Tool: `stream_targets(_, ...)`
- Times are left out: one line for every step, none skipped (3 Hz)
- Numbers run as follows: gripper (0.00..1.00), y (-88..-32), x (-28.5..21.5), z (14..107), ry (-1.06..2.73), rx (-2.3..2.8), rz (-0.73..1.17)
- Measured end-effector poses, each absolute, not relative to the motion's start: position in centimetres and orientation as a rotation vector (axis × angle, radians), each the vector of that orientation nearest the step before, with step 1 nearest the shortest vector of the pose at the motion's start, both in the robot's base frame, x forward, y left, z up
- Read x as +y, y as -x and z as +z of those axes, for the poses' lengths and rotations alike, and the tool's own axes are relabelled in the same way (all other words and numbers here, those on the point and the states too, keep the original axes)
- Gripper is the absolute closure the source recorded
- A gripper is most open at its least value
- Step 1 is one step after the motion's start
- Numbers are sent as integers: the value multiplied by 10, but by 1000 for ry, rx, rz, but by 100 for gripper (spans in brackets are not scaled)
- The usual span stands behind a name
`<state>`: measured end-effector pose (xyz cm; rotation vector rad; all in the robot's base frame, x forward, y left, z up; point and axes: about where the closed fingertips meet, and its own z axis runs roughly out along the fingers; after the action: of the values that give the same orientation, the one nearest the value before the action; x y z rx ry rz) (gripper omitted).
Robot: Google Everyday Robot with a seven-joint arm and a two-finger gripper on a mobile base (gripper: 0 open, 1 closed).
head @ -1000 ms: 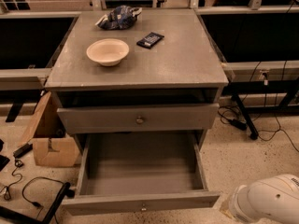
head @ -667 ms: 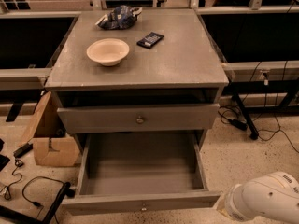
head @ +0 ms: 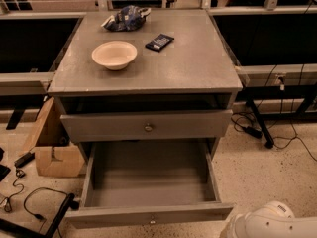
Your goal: Close middle drawer
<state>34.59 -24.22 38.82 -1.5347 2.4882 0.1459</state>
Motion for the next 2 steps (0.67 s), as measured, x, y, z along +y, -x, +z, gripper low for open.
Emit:
stream_targets(100, -346, -230, 345, 1582, 2405, 189)
stream_targets(100, -357, -211, 311, 1629, 2313, 230)
